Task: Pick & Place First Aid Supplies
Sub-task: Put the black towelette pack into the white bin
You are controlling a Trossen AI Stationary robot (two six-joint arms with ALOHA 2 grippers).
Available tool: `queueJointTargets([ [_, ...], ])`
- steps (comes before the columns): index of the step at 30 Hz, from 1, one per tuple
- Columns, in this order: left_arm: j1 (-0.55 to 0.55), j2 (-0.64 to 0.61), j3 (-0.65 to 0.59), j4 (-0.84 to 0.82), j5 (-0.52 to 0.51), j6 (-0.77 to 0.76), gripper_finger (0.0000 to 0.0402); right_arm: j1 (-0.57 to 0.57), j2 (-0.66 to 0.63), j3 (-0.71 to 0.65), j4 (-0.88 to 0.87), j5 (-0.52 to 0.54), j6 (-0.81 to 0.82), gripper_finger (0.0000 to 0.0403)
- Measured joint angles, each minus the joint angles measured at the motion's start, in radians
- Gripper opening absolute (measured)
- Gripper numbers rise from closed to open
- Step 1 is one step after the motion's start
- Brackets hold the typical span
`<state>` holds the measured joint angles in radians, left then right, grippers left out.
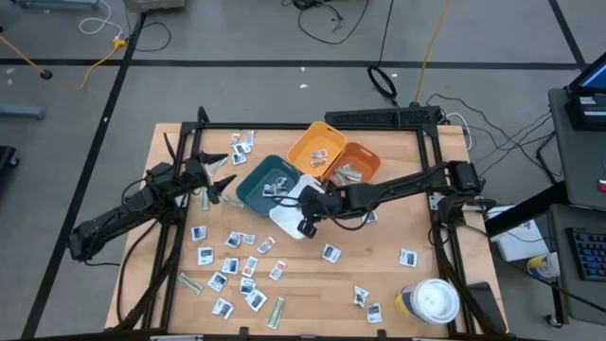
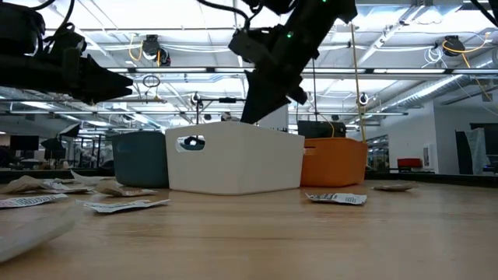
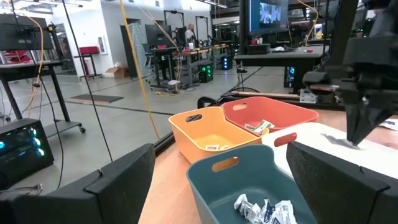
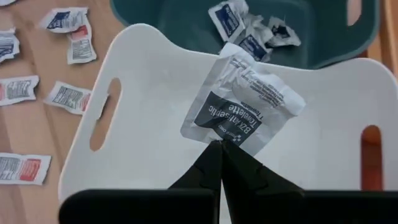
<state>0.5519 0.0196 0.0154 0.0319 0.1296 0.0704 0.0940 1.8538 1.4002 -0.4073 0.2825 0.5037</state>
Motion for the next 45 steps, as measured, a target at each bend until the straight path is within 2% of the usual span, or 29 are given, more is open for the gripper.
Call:
queueJointTargets([
  [6,0.0,0.0,0.0,0.0,0.0,0.0,0.0367,-0.007,0.034,-0.001,-0.002,-0.035,-0.006,0.0001],
  [10,0.0,0.0,0.0,0.0,0.0,0.0,0.0367,-0.008,0.032,-0.001,0.011,-0.052,-0.053,0.0019],
  [20,0.0,0.0,0.0,0.0,0.0,0.0,0.0367,-0.014,0.021,-0.001,0.042,-0.145,-0.109,0.0152],
  [24,0.0,0.0,0.0,0.0,0.0,0.0,0.0367,-0.034,-0.028,0.007,-0.013,-0.259,-0.099,0.0186],
  [32,0.0,0.0,0.0,0.0,0.001,0.0,0.0367,-0.056,-0.117,0.008,-0.188,-0.445,-0.16,0.0196],
  [39,0.0,0.0,0.0,0.0,0.0,0.0,0.0367,-0.055,-0.166,-0.025,-0.363,-0.445,-0.19,0.0196],
  [45,0.0,0.0,0.0,0.0,0.0,0.0,0.0367,-0.053,-0.213,-0.106,-0.407,-0.445,-0.063,0.0196],
])
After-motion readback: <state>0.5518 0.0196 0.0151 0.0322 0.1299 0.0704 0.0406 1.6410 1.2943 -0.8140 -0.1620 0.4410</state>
